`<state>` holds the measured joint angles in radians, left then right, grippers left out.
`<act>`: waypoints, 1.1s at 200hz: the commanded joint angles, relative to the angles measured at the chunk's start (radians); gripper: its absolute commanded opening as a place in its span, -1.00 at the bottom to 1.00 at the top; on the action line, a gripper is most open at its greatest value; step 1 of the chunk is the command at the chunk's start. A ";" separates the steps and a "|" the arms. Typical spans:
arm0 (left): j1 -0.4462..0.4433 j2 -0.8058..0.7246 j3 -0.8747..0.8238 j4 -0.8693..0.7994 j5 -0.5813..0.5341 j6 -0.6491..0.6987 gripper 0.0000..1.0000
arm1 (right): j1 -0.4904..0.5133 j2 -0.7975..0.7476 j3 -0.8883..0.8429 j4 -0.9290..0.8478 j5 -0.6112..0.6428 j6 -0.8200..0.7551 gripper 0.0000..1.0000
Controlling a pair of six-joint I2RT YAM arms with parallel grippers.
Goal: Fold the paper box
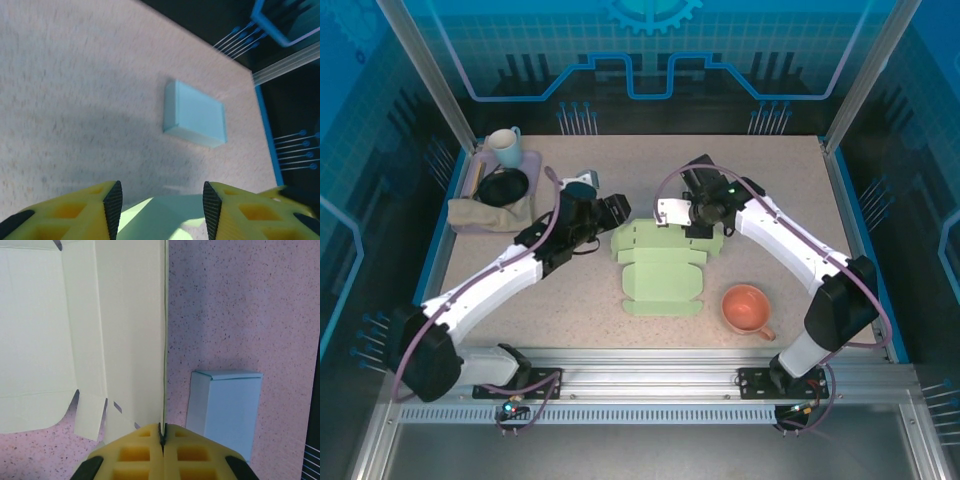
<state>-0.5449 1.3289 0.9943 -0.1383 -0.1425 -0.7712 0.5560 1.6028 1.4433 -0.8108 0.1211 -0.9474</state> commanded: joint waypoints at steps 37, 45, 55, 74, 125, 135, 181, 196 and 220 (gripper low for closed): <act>0.003 0.088 0.049 -0.031 0.092 -0.132 -0.03 | -0.018 0.032 0.031 -0.020 -0.060 0.011 -1.00; 0.001 0.088 0.051 -0.033 0.094 -0.132 -0.04 | -0.017 0.031 0.030 -0.020 -0.058 0.015 -1.00; 0.003 0.080 0.055 -0.043 0.090 -0.130 -0.05 | -0.016 0.031 0.027 -0.015 -0.056 0.019 -1.00; 0.002 0.041 0.064 -0.076 0.053 -0.119 -0.04 | -0.017 0.031 0.022 -0.004 -0.048 0.020 -1.00; -0.016 -0.059 0.018 -0.059 0.004 -0.172 -0.01 | -0.023 0.042 0.019 0.003 -0.046 0.022 -1.00; -0.022 -0.048 0.006 -0.042 0.011 -0.187 0.00 | -0.024 0.042 0.019 0.004 -0.046 0.022 -1.00; -0.053 0.047 0.031 -0.012 0.060 -0.216 -0.02 | -0.028 0.039 0.015 0.010 -0.054 0.022 -1.00; -0.072 0.060 0.038 -0.009 0.053 -0.217 -0.02 | -0.032 0.040 0.014 0.014 -0.056 0.023 -1.00; -0.094 0.077 0.038 0.003 0.051 -0.228 -0.02 | -0.043 0.043 0.012 0.023 -0.066 0.025 -1.00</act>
<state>-0.6182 1.3945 1.0241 -0.1741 -0.1066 -0.9714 0.5354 1.6314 1.4456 -0.8062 0.0887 -0.9428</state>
